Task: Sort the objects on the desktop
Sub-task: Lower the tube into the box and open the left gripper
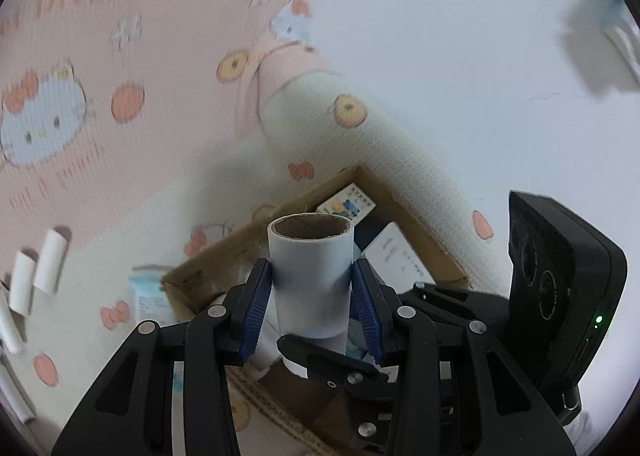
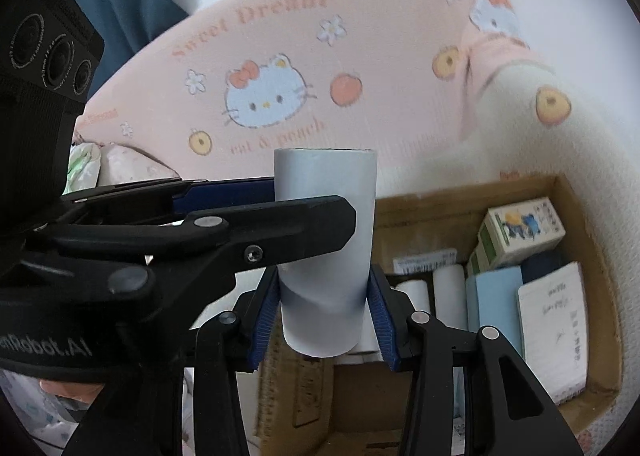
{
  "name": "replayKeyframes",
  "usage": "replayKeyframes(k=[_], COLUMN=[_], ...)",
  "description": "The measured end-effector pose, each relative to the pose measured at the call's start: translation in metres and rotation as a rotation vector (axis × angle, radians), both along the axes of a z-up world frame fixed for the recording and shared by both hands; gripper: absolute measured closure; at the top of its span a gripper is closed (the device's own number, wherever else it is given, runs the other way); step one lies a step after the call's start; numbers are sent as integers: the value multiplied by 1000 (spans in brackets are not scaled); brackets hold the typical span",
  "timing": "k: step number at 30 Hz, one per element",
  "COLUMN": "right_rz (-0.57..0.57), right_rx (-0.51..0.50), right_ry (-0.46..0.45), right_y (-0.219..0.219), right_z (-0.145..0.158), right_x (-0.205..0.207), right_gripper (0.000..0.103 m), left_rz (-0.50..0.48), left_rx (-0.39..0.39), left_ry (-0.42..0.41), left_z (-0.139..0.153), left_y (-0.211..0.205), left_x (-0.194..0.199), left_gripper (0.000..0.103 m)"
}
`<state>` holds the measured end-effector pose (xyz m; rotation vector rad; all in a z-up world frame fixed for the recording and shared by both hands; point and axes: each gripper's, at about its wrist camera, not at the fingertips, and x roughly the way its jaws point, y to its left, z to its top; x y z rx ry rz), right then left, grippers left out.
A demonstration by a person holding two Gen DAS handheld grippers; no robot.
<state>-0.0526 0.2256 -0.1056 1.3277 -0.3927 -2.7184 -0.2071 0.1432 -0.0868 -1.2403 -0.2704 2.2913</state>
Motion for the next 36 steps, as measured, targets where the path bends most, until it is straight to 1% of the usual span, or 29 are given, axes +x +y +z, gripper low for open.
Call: replayKeyframes(k=[1,4,6,9,11,12,14,16,19,21,24,26,27,28,30,31,32,33,34,35,36], right_rz=[-8,-17,-23,-26,-28,-30,-42,-48,-34,-31,-20,-19,-19,-20,-13,-10,-7,-3,-1,4,14], right_rx=[-25,-30,-40,-73,-57,-52,-77,-77,-39,-73,-103,-111,-109,-132,-132,-115,-105,-107,-122,-120,-103], right_ry=[-17,-50,-89,-162,-178,-185,-220,-262,-283,-310,-319,-340,-352,-365,-380,-394,-408,-426,-441,-452,-468], right_y=[7,17,25,37,39,40,47,49,47,50,52,52,52,53,52,51,51,50,50,49,46], right_z=[-6,-20,-32,-50,-57,-60,-69,-76,-82,-89,-96,-100,-102,-104,-108,-111,-115,-120,-123,-125,-128], right_x=[-2,-6,-10,-15,-16,-17,-19,-23,-27,-30,-34,-39,-41,-42,-45,-46,-47,-49,-51,-52,-55], right_gripper=[62,62,62,62,62,62,62,62,62,62,62,62,62,62,62,62,62,62,62,62,62], left_rz=[9,30,31,30,30,36,57,68,66,78,97,77,62,51,38,39,38,21,18,22,25], left_rx=[6,22,22,17,31,37,47,52,44,30,21,-21,-87,-135,-232,-258,-262,-250,-244,-236,-231], left_ry=[-29,-111,-164,-219,-241,-264,-323,-350,-376,-397,-406,-391,-362,-333,-274,-254,-249,-250,-252,-256,-262], left_z=[-5,-24,-38,-54,-62,-68,-82,-90,-98,-103,-106,-104,-103,-100,-95,-93,-92,-91,-91,-92,-92], left_y=[3,11,18,26,28,29,29,29,29,27,25,30,36,38,41,39,37,34,31,27,23], left_x=[-6,-20,-28,-36,-40,-42,-48,-51,-54,-56,-57,-57,-58,-57,-55,-55,-55,-55,-55,-55,-56], left_gripper=[57,57,57,57,57,57,57,57,57,57,57,58,58,58,58,58,58,63,70,80,85])
